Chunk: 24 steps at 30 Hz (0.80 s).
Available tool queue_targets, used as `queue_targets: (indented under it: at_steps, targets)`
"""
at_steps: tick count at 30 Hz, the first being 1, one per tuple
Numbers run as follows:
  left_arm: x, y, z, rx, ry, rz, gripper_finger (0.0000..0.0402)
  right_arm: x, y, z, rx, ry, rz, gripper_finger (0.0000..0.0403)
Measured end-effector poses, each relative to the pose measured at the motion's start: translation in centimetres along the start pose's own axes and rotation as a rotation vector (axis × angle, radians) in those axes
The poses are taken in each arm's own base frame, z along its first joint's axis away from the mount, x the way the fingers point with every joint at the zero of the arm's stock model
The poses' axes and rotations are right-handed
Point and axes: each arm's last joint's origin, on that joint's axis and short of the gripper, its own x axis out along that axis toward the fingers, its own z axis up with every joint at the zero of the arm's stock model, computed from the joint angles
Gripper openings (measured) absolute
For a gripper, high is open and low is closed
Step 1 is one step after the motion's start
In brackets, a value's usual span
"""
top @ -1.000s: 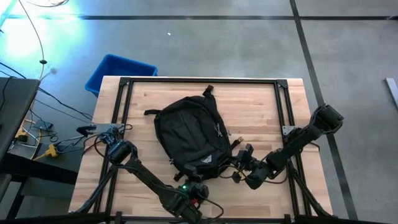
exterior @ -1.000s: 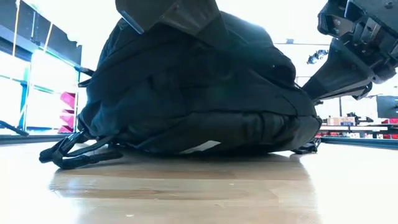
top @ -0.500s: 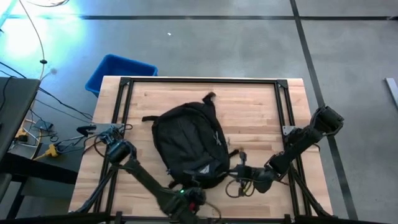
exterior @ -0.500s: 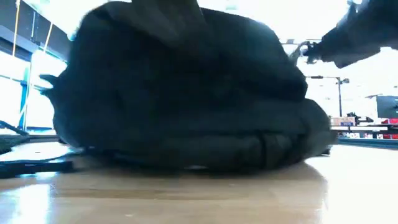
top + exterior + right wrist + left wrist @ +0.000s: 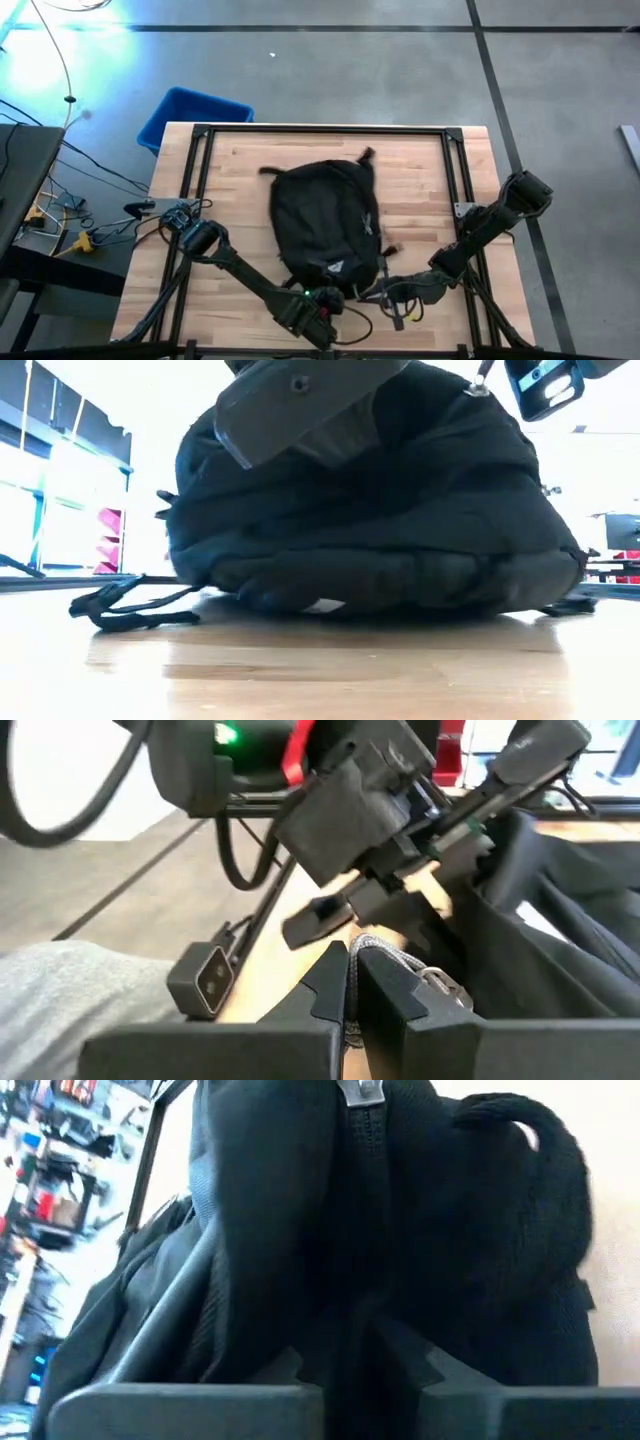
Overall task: Unpack backpack
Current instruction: Close the black backpack
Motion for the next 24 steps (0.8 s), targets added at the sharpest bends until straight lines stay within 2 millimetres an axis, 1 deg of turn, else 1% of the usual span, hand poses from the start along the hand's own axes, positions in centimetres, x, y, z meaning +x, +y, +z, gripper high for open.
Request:
queue_targets:
  at_steps: [3,5,7,10,13,16,19,21,24]
  targets:
    - [-0.3,0.0,-0.3,0.021,0.004,0.026,0.0072,0.3,0.2,0.2,-0.011,-0.009,0.005,0.0000]
    - [-0.8,0.0,-0.6,0.033,0.014,0.031,0.0095,0.7,0.4,0.2,-0.030,-0.004,0.002,0.0000]
    - [-1.9,-0.1,-0.7,0.040,0.003,0.023,0.0117,1.1,0.6,0.4,-0.048,-0.002,0.000,0.0000]
    - [-4.4,-0.2,-0.6,0.052,-0.031,-0.001,0.0140,1.4,0.8,0.5,-0.062,0.012,-0.019,0.0000]
    - [-6.7,-0.6,-0.5,0.045,-0.082,-0.015,0.0148,1.5,0.8,0.4,-0.072,0.021,-0.028,0.0000]
    - [-8.2,-1.0,-0.3,0.022,-0.145,0.001,0.0149,1.5,0.8,0.4,-0.071,0.021,-0.033,0.0000]
    - [-9.3,-1.4,0.4,-0.064,-0.235,0.037,0.0149,1.5,0.7,0.3,-0.070,0.032,-0.039,0.0004]
    - [-9.9,-1.5,1.2,-0.147,-0.303,0.072,0.0149,1.5,0.7,0.2,-0.076,0.042,-0.045,0.0015]
    - [-9.7,-1.4,2.3,-0.210,-0.346,0.070,0.0150,1.5,0.7,0.3,-0.074,0.038,-0.050,0.0042]
